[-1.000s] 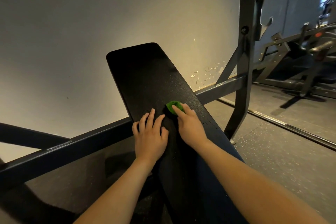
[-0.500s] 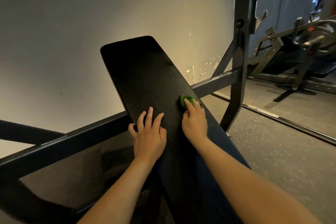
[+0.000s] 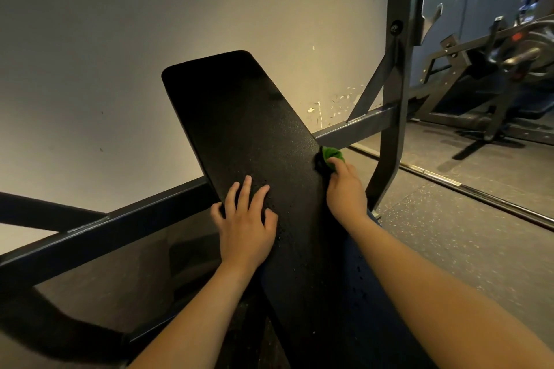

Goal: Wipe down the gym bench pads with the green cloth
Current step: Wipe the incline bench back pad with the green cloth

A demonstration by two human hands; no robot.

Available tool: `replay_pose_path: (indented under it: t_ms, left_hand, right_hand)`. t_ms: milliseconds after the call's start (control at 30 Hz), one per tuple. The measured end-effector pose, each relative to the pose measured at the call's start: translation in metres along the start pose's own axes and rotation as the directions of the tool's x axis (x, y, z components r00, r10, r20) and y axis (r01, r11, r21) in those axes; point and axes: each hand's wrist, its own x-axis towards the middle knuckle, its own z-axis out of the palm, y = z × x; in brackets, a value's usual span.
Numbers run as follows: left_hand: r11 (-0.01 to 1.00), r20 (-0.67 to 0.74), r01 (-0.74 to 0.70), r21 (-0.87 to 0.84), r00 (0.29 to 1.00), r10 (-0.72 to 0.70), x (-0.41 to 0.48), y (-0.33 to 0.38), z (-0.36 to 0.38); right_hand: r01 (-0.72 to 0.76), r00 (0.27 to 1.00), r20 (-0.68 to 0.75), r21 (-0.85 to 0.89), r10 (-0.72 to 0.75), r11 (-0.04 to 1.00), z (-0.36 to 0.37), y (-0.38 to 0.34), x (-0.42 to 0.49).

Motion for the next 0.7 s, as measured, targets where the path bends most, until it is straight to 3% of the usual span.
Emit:
replay_pose_path:
  t_ms: [100,167,333,533,700]
  left_hand:
    - [1.000,-0.012,0.008,0.020,1.000,-0.007,0.000,0.001,0.003]
    - [1.000,-0.012,0.009,0.027,1.000,-0.009,-0.002,0.001,0.004]
    - [0.999,-0.023,0.010,0.037,1.000,-0.009,-0.001,0.000,0.004]
    - [1.000,0.003,-0.005,0.028,1.000,0.005,-0.002,-0.001,0.002]
    - [1.000,-0.001,-0.018,0.022,1.000,0.018,-0.002,0.000,0.001]
  right_hand:
    - [-0.129,0.988,-0.082,0.005,0.129,0.992,0.010,-0.009,-0.006]
    - [-0.117,0.989,-0.095,-0.014,0.115,0.993,0.018,-0.020,-0.015]
    - [0.218,0.975,0.076,-0.099,-0.211,0.971,0.029,-0.048,-0.050]
    - [0.323,0.935,0.215,-0.180,-0.283,0.929,0.013,-0.031,-0.043]
    - [0.098,0.992,0.092,-0.160,-0.084,0.982,-0.006,-0.002,-0.025]
